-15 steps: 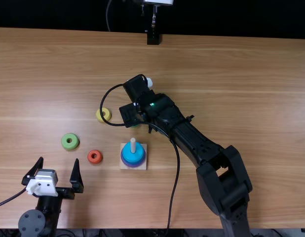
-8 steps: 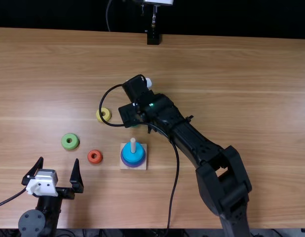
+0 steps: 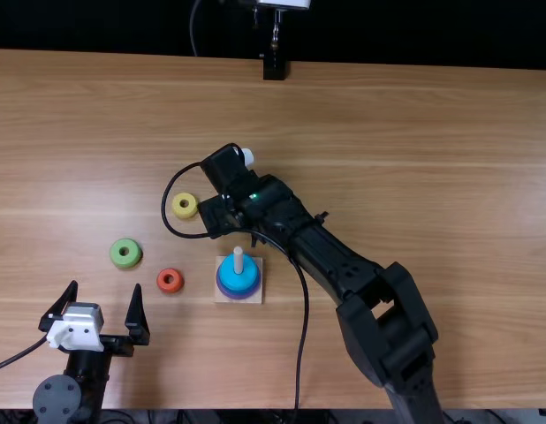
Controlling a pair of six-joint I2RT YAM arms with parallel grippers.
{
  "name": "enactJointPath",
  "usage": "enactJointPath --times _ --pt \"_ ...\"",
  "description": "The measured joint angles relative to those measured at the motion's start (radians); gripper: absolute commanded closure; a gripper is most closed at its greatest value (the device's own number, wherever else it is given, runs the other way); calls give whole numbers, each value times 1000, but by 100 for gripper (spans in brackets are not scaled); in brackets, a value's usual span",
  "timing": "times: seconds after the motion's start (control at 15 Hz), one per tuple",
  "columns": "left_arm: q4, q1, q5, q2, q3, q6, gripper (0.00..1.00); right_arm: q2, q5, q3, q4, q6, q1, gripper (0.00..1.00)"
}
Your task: Build the Hanoi tower: stack the rings onto the peg from bottom to top in this color order: purple, dark blue, light blue, dark green, light green, yellow, orange.
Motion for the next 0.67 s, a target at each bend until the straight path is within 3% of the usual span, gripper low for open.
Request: enactJointPath --times 0.67 --pt "0 0 0 0 0 0 0 91 0 123 -130 0 0 0"
